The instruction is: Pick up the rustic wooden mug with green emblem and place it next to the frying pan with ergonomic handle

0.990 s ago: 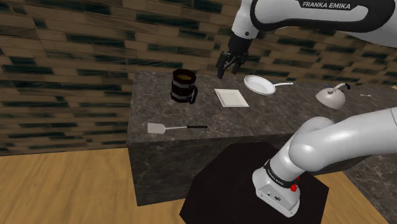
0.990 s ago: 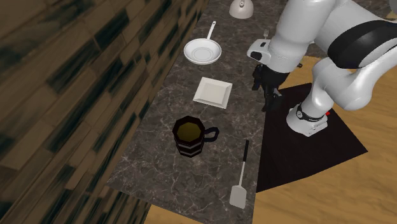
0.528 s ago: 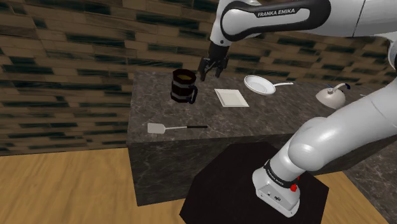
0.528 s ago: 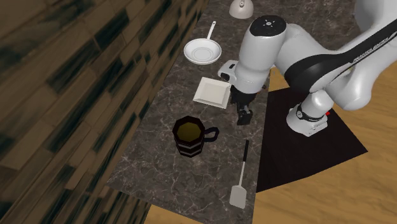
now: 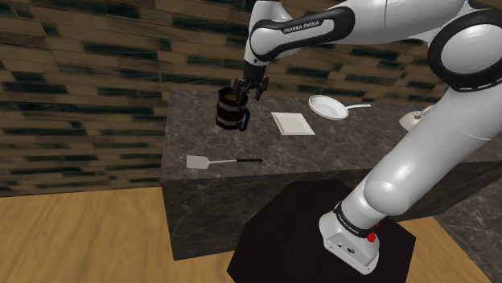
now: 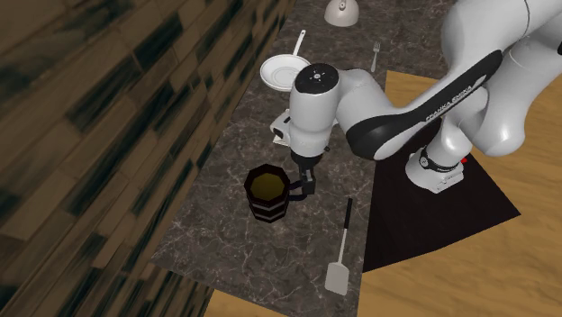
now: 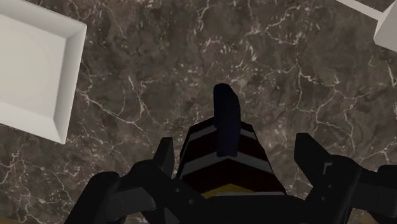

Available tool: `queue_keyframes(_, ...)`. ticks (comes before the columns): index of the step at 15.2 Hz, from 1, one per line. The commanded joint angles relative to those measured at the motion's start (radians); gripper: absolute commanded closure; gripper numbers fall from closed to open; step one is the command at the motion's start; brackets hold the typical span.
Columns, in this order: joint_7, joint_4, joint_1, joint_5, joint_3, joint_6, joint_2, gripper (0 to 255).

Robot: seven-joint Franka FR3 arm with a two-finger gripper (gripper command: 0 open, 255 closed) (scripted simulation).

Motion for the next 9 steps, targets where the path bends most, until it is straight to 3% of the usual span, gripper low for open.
queue_keyframes(1, 0.004, 0.002, 0.0, -0.003, -0.001, 0.019, 0.022, 0)
queue_keyframes(9, 0.007, -0.047, 0.0, -0.008, -0.001, 0.104, 0.058, 0)
